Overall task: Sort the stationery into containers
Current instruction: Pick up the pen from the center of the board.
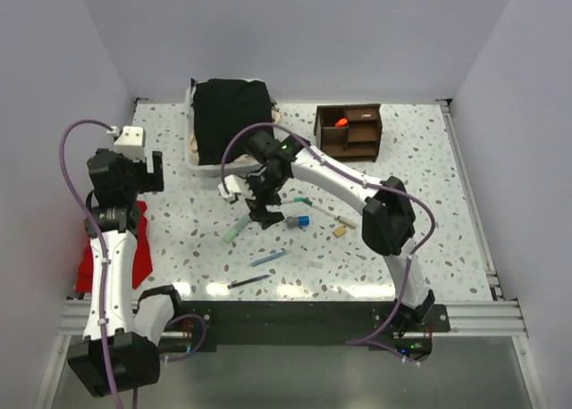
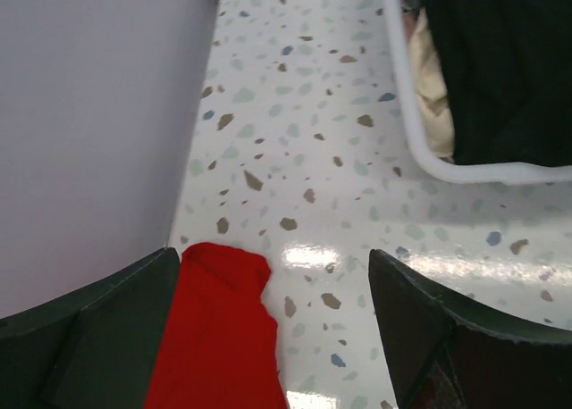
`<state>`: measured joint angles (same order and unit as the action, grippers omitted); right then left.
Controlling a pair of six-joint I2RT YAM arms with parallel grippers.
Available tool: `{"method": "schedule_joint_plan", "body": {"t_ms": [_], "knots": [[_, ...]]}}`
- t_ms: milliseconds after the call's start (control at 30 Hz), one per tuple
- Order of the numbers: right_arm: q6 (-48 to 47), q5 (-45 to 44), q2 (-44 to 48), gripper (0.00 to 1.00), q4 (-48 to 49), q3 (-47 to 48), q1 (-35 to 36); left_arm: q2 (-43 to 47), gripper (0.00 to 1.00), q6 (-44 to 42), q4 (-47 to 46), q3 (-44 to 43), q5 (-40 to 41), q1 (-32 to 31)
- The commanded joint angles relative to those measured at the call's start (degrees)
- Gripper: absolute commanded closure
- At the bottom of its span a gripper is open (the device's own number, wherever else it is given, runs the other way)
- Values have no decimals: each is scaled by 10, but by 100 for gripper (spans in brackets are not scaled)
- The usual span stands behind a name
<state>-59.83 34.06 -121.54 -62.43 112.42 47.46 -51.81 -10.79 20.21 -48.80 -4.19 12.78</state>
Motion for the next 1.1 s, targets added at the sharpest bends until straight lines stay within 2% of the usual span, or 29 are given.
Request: {"method": "schedule_joint_plan", "body": {"t_ms": [0, 67, 233, 433, 733, 1067], "knots": [[-19, 4, -30, 14, 40, 39, 47, -4, 0, 71, -6, -8, 77, 23], [-14, -8, -63, 18, 35, 78, 70, -7, 0, 103, -3, -3, 92, 23], [-7, -9, -93, 21, 87, 97, 90, -15, 0, 153, -34, 12, 109, 23], [-6, -32, -127, 30, 117, 105, 92, -14, 0, 140, -33, 3, 125, 16], [10, -42, -180, 34, 121, 142, 113, -10, 0, 117, -22, 1, 123, -13], [-32, -61, -179, 37, 102, 102, 119, -4, 0, 131, -16, 8, 117, -16]]}}
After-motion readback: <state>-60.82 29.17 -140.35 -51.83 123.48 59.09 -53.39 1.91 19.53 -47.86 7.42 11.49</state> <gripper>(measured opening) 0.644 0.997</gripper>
